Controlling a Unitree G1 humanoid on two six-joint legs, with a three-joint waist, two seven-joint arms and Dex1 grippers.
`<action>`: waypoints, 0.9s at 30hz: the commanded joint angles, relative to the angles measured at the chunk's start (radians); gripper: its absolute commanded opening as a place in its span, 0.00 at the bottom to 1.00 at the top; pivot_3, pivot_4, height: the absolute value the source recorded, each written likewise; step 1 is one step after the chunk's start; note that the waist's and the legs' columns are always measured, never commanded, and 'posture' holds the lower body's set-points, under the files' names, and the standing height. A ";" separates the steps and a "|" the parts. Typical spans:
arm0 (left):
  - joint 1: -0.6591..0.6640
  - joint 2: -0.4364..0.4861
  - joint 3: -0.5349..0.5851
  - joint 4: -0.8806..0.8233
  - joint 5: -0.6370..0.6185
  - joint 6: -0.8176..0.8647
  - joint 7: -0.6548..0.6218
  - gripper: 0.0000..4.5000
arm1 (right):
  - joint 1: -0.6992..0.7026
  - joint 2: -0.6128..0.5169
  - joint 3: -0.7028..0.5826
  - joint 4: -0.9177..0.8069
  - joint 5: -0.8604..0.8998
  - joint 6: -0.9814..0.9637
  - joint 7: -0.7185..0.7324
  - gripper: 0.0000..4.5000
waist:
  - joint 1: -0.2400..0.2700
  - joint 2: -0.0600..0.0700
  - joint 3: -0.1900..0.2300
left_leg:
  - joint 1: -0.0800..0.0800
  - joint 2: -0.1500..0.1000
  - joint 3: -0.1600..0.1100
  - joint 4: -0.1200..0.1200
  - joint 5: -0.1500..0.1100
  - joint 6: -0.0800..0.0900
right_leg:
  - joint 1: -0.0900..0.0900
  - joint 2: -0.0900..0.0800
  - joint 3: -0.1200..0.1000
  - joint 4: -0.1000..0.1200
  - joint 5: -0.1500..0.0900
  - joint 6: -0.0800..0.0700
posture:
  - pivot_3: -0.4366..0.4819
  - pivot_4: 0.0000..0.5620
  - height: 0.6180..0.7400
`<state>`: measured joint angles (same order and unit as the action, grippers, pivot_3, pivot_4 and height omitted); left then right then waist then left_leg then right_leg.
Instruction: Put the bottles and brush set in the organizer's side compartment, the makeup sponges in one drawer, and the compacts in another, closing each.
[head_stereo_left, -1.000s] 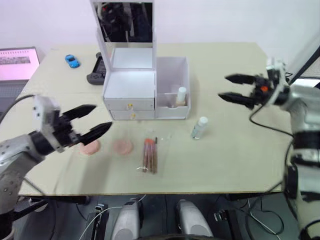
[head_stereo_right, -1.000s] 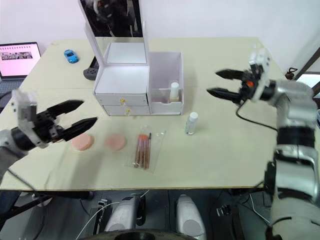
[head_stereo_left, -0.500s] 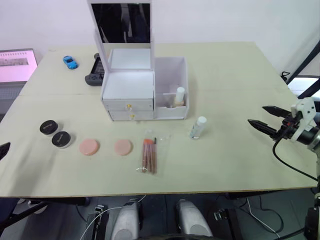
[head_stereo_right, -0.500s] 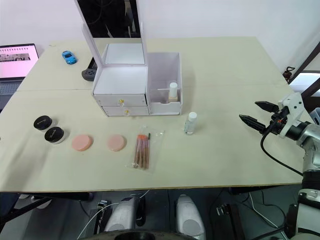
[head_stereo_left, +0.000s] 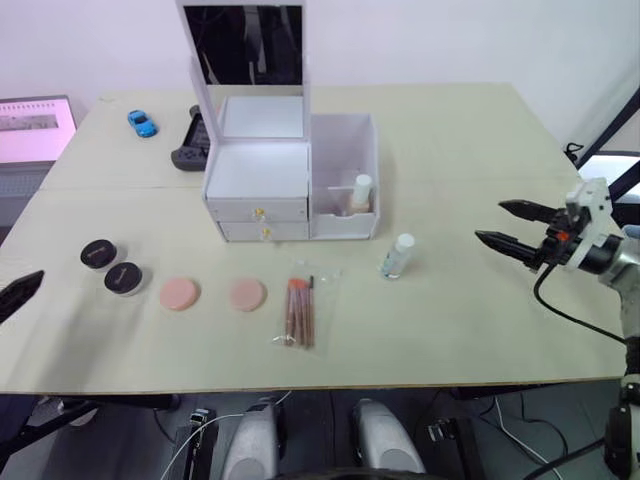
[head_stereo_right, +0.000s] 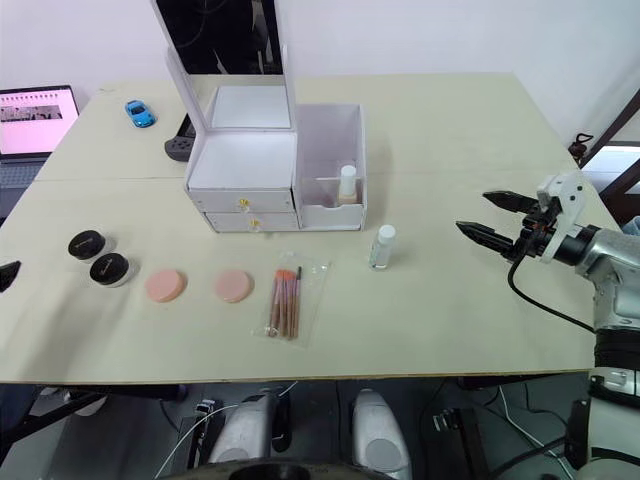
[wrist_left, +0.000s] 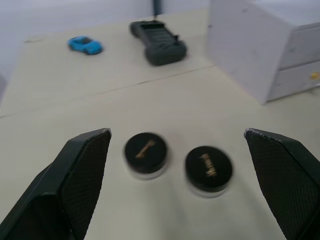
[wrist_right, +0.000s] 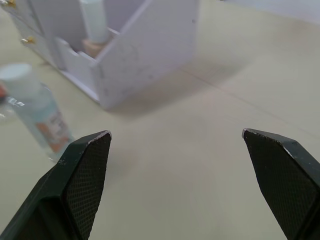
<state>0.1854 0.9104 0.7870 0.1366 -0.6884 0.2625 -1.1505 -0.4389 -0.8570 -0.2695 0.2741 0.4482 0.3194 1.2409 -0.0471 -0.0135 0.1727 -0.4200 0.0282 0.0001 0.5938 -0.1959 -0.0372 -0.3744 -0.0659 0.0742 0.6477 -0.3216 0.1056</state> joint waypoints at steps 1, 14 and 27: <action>-0.021 0.005 -0.052 -0.222 -0.076 0.083 0.027 1.00 | -0.050 -0.028 0.045 -0.193 0.079 0.115 0.028 0.99 | 0.000 0.000 0.000 | 0.000 0.000 0.000 0.000 0.000 0.000 | 0.000 0.000 0.000 0.000 0.000 0.000 | 0.48 0.27 0.97; -0.211 0.034 -0.321 -0.633 -0.218 0.344 0.159 1.00 | -0.033 0.014 0.220 -0.397 0.018 0.161 -0.055 0.99 | 0.005 -0.001 0.000 | -0.004 0.002 0.000 0.003 0.002 0.004 | 0.000 0.003 -0.006 -0.001 0.000 0.000 | 0.48 0.27 0.97; -0.283 0.035 -0.325 -0.658 -0.266 0.418 0.213 1.00 | -0.009 0.081 0.238 -0.303 0.000 0.114 -0.077 0.61 | 0.005 -0.001 0.000 | -0.003 0.003 0.002 0.007 0.003 0.004 | 0.002 0.014 -0.006 0.002 0.002 0.004 | 0.48 0.27 0.97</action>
<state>-0.0849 0.9304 0.4362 -0.4959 -0.9460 0.6861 -0.9407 -0.4345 -0.7760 -0.0081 -0.0307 0.4374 0.4503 1.1640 -0.0420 -0.0144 0.1726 -0.4230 0.0315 0.0017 0.6014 -0.1933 -0.0332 -0.3726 -0.0511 0.0678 0.6496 -0.3194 0.1100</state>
